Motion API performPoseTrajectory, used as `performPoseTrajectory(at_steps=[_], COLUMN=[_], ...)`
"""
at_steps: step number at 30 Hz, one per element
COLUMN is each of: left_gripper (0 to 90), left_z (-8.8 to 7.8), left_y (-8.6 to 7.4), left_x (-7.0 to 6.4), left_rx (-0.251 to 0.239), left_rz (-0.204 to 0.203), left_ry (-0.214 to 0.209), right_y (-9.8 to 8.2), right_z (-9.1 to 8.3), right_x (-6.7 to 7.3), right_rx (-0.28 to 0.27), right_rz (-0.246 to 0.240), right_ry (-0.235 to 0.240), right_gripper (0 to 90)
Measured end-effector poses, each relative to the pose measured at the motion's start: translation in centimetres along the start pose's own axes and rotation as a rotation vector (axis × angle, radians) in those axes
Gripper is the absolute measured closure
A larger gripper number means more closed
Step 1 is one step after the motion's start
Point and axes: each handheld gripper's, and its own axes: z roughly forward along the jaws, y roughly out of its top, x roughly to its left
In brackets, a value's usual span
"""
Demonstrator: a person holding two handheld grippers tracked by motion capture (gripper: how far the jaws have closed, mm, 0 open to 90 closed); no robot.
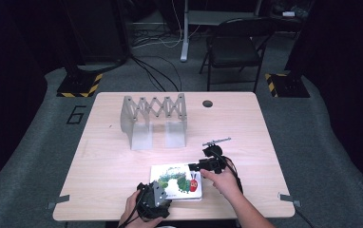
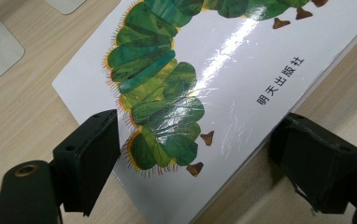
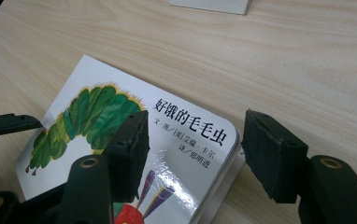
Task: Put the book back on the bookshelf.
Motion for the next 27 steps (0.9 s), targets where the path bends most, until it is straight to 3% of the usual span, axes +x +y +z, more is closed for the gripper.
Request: performPoseTrajectory(at_steps=[3, 10, 12, 15, 21, 27], left_gripper=[16.6, 16.7, 16.7, 16.7, 16.7, 16.7], left_z=[0.1, 0.2, 0.3, 0.4, 0.4, 0.4], left_y=[0.0, -0.2, -0.3, -0.3, -0.4, -0.4], left_x=[0.2, 0.4, 0.6, 0.7, 0.7, 0.8], left_rx=[-0.006, -0.026, -0.037, -0.037, -0.042, -0.050], left_rz=[0.003, 0.003, -0.001, 0.003, -0.001, 0.004], left_ry=[-0.010, -0.009, -0.025, -0.011, -0.018, -0.017], right_y=[-0.1, -0.1, 0.1, 0.7, 2.6, 2.4], right_z=[0.4, 0.5, 0.3, 0.0, 0.7, 1.5], right_x=[-0.4, -0.7, -0.9, -1.3, -1.6, -1.7], right_rx=[0.013, 0.025, 0.033, 0.046, 0.107, 0.140], right_rz=[0.006, 0.006, 0.022, 0.033, 0.046, 0.034], right_ry=[0.026, -0.001, 0.014, 0.037, 0.045, 0.065], right_gripper=[41.3, 39.9, 37.9, 35.8, 33.9, 33.9])
